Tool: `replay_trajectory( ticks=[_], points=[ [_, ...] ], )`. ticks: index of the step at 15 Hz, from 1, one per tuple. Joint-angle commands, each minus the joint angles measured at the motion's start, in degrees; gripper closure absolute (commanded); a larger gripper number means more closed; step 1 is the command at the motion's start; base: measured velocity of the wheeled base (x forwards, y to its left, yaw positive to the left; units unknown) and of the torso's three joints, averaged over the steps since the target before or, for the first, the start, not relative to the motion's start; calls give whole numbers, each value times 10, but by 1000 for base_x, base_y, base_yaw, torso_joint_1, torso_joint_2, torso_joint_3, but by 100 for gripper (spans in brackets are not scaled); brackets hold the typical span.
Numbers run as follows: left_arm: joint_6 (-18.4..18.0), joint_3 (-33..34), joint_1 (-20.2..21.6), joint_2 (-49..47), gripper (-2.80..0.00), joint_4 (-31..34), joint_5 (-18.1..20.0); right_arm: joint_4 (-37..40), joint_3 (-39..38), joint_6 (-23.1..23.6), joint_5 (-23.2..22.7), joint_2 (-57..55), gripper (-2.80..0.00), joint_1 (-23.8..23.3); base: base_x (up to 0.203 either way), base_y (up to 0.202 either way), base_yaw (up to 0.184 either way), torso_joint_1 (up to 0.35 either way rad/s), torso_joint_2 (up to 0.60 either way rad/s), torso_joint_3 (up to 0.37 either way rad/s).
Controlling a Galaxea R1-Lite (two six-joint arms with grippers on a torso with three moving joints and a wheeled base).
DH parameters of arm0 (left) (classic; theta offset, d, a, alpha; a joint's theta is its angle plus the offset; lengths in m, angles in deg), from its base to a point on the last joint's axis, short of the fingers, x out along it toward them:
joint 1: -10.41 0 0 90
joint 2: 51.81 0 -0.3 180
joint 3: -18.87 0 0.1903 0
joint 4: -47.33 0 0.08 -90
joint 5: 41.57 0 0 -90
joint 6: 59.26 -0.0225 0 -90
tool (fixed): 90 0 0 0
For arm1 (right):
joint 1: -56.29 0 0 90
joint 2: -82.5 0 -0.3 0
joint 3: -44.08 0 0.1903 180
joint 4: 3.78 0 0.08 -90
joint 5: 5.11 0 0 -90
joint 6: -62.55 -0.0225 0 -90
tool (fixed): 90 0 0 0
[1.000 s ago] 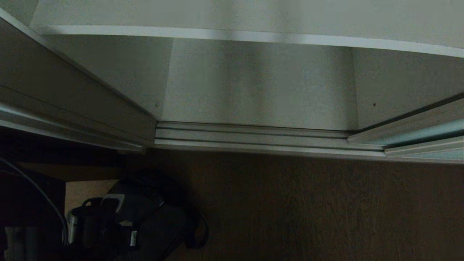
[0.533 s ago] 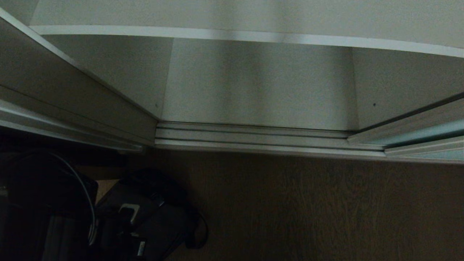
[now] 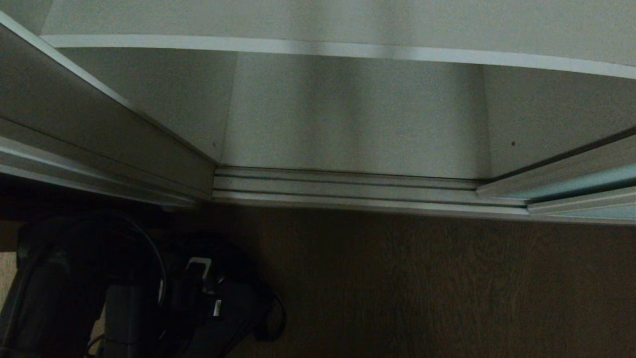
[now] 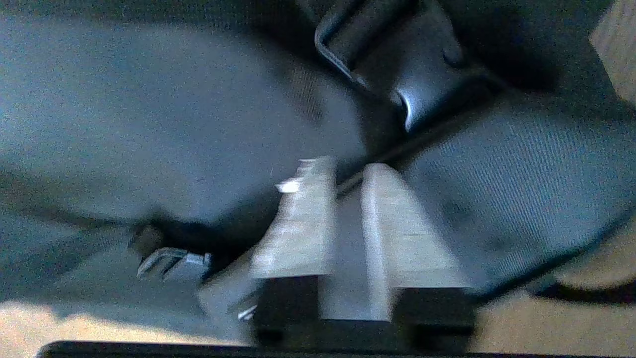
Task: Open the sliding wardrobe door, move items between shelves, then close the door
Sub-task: Place the bag on the higher shelf
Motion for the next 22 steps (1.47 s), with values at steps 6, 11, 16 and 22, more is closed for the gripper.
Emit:
replay_trajectory(
  ticks=[6,11,16,22],
  points=[
    [-5,-45,2,-13,-280,2,40,0,-1,0,0,1,0,0,0,0,0,0,0,0],
    [-4,32,-8,117,-280,2,48,0,0,0,0,1,0,0,0,0,0,0,0,0],
    [-4,134,-12,126,-280,-4,107,0,-1,0,0,1,0,0,0,0,0,0,0,0],
    [-2,144,-10,28,-280,-5,155,0,0,0,0,1,0,0,0,0,0,0,0,0]
  ],
)
